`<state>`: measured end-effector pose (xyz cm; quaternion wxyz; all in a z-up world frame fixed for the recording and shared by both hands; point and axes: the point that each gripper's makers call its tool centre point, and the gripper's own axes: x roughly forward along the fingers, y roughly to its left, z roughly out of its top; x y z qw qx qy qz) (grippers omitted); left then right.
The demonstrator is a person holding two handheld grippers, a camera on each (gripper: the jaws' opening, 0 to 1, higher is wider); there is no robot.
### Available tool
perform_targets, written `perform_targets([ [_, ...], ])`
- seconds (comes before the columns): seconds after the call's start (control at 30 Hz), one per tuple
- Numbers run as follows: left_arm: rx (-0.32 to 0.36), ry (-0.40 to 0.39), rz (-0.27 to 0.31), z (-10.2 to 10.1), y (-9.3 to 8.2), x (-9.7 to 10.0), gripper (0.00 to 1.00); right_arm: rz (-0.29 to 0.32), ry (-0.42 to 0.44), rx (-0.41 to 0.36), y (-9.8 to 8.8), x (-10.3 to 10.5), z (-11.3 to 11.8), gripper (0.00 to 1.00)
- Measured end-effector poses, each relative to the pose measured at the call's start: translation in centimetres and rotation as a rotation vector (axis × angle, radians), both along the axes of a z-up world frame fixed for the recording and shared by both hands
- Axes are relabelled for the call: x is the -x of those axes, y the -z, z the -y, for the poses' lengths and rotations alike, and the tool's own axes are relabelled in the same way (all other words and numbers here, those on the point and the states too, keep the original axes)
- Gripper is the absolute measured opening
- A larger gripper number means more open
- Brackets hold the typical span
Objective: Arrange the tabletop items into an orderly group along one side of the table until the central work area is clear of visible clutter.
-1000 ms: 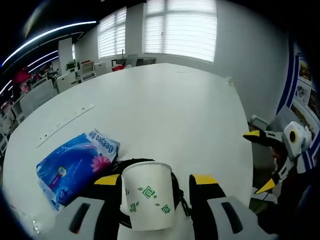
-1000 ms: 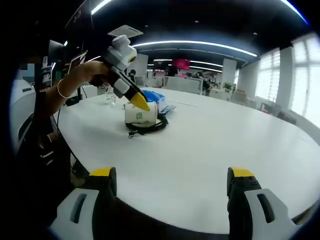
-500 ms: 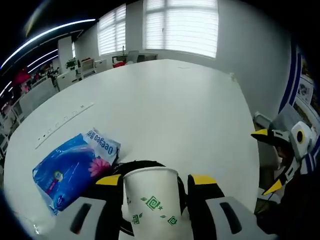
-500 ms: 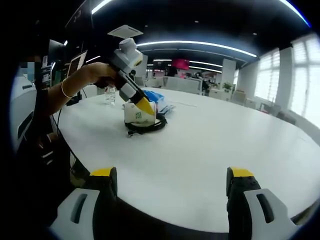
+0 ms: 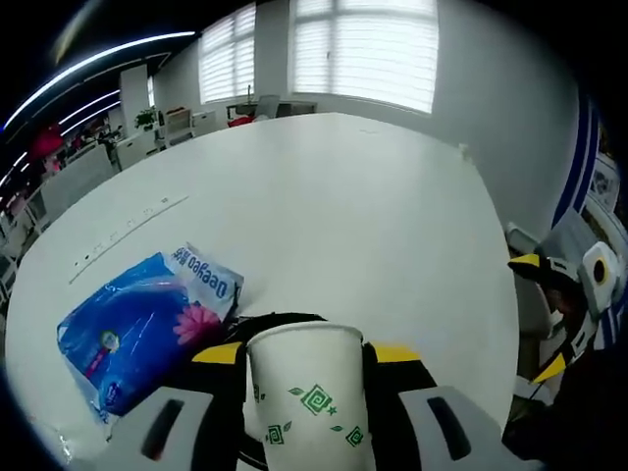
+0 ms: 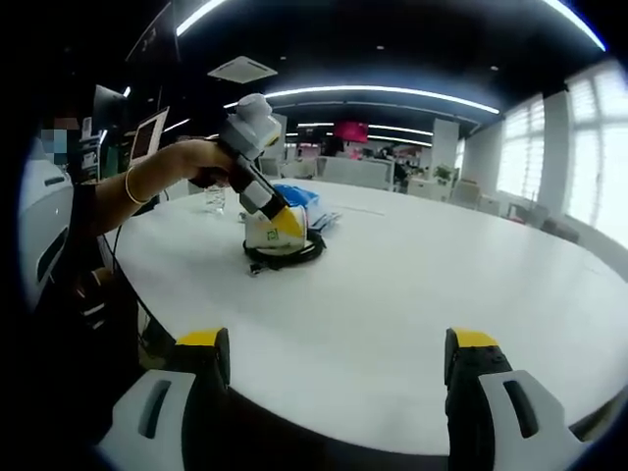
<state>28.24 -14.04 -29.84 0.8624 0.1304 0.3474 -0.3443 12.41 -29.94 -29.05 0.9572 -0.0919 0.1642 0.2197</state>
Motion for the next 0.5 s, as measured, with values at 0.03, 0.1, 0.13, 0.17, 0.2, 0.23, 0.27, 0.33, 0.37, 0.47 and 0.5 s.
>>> perform_targets([
  [0.03, 0.002, -0.001, 0.003, 0.0, -0.1, 0.0, 0.46, 0.001, 0.003, -0.001, 0.0, 0.0, 0.1, 0.88],
  [0.1, 0.012, -0.001, 0.03, -0.3, -0.5, -0.1, 0.45, 0.002, 0.006, -0.003, -0.1, -0.1, 0.2, 0.88],
  [0.13, 0.021, -0.006, 0.039, -0.5, -0.8, -0.2, 0.45, 0.004, 0.006, -0.005, -0.1, -0.1, 0.2, 0.88],
  [0.17, 0.044, -0.011, 0.059, -0.5, -1.3, -0.2, 0.45, 0.005, 0.007, -0.006, -0.1, -0.1, 0.1, 0.88],
  [0.2, 0.064, -0.012, 0.069, -0.4, -1.7, -0.2, 0.45, 0.005, 0.006, -0.006, -0.1, -0.2, 0.1, 0.88],
  [0.23, 0.107, -0.019, 0.087, -0.4, -2.5, -0.2, 0.45, 0.006, 0.004, -0.007, -0.2, -0.2, -0.1, 0.87],
  [0.27, 0.132, -0.012, 0.099, -0.2, -3.0, -0.2, 0.45, 0.006, 0.003, -0.008, -0.2, -0.3, -0.1, 0.87],
  [0.33, 0.204, -0.02, 0.137, -0.1, -4.2, -0.2, 0.45, 0.007, -0.005, -0.009, -0.2, -0.4, -0.4, 0.87],
  [0.37, 0.227, -0.023, 0.157, -0.3, -4.9, -0.2, 0.45, 0.005, -0.008, -0.01, -0.1, -0.4, -0.6, 0.87],
  [0.47, 0.223, -0.032, 0.197, -1.1, -5.7, 0.0, 0.44, 0.007, -0.017, -0.005, -0.2, -0.5, -0.9, 0.87],
  [0.5, 0.22, -0.032, 0.204, -1.2, -5.8, 0.0, 0.44, 0.007, -0.02, -0.005, -0.2, -0.5, -1.0, 0.87],
])
